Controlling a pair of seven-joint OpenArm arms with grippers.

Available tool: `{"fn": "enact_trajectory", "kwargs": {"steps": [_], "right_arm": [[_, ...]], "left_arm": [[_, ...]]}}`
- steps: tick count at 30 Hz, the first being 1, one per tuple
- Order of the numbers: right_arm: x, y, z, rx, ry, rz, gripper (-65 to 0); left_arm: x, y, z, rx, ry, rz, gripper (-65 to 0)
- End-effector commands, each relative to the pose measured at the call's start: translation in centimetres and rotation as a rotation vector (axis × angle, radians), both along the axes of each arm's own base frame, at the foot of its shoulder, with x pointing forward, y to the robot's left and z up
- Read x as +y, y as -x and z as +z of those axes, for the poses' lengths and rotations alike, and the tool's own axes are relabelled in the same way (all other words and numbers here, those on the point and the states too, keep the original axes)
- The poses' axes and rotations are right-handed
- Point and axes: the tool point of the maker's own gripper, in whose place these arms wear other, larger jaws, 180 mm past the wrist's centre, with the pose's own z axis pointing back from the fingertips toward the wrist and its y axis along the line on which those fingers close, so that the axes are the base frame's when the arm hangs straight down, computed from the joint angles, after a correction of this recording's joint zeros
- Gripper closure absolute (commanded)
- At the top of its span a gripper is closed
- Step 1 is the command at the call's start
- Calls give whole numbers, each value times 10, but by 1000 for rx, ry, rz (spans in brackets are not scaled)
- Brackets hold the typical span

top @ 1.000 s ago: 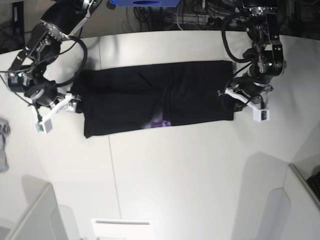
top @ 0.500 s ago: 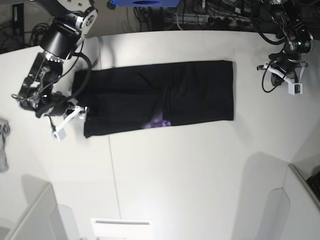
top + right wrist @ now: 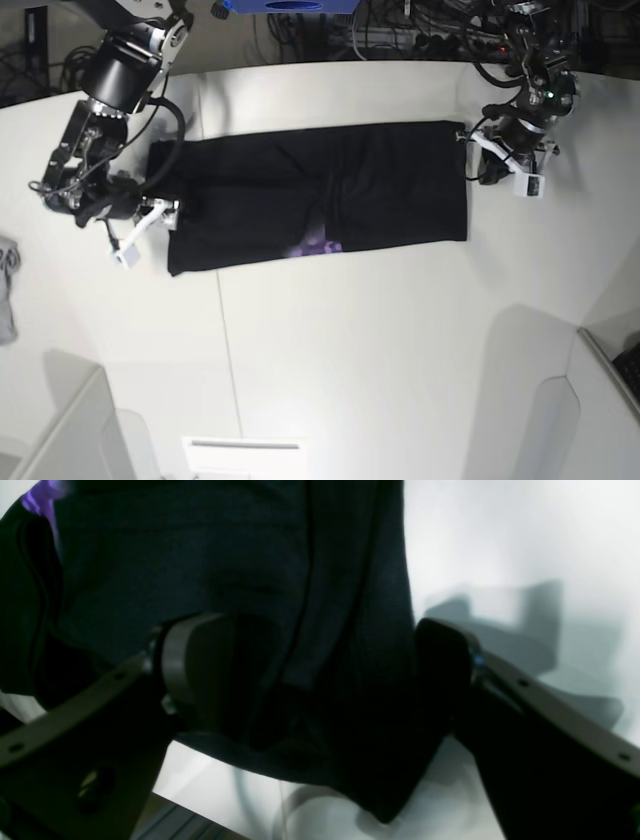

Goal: Fold the T-shirt properly
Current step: 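Grasp both ends of the strip with both grippers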

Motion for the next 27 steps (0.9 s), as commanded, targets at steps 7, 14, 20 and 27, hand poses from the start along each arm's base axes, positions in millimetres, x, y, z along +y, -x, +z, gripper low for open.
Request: {"fn": "enact_trajectory", "kwargs": {"steps": [7,14,20,27], "right_arm": [[4,2,0,14,-2,17,-533],[10,2,-2,23,-3,41,-441],[23,5,-17,51,-32,62,-419],[21,0,-18,25,-33,47,-261]], "left_arm": [[-2,-6,-3,16,0,-1,0],[-8,-12,-1,5,8,-10,0],[-14,-11,-8,24,20,-26,0],[-13,-11,-8,27,17,-27,0]]}}
